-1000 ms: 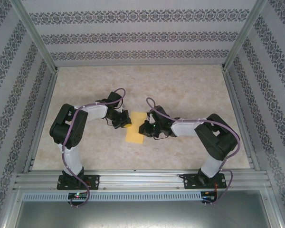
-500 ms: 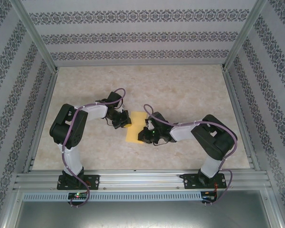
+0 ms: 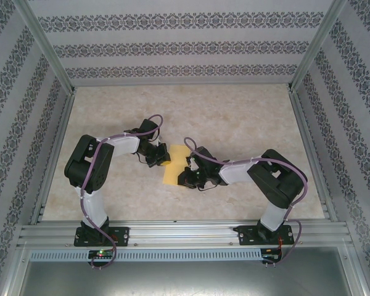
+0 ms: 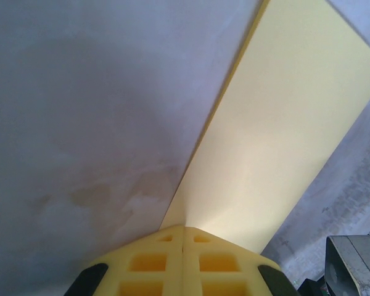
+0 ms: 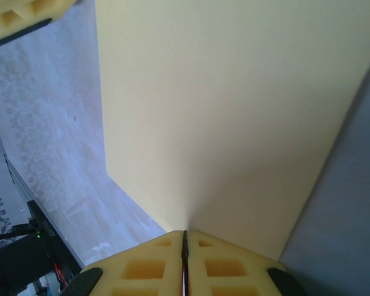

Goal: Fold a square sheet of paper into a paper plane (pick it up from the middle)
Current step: Fold the square sheet of paper in half at the center of the table.

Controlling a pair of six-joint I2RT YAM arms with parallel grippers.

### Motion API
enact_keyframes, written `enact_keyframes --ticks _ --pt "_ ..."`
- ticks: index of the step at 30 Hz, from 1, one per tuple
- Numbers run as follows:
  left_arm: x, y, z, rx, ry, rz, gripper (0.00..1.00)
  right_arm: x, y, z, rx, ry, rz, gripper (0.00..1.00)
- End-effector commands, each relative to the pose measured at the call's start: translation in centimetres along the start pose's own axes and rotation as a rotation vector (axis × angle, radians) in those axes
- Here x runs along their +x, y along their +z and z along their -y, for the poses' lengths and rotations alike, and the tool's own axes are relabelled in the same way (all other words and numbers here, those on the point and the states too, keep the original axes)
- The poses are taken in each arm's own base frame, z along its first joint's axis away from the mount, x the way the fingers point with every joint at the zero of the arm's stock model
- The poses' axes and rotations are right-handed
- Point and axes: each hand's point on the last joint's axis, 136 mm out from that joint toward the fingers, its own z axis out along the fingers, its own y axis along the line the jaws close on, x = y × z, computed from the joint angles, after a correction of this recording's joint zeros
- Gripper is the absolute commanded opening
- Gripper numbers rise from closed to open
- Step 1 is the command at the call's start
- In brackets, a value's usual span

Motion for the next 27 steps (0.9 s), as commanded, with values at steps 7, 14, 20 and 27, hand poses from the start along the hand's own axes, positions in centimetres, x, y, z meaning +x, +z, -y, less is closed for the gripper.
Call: enact_keyframes --ticks 7,14,20,27 --pt "1.7 1.0 -3.4 -0.13 -0.05 -0.044 0.0 -8.0 -5.2 -4.2 -0.059 -0.064 0.203 0.12" --pt "1.6 0.9 -3.4 -0.131 -0.048 -0.041 0.0 -14.1 -4.9 -3.9 -0.1 -0.014 0.237 0.13" --pt "1.6 0.9 -3.4 -0.131 -0.048 -0.042 0.0 -16.4 -4.2 -3.1 -0.094 0.019 0.25 0.12" --pt "1.6 1.0 -3.6 -0.138 -0.049 -0.043 0.0 -17.0 -3.4 -2.0 -0.054 0.031 0.238 0.13"
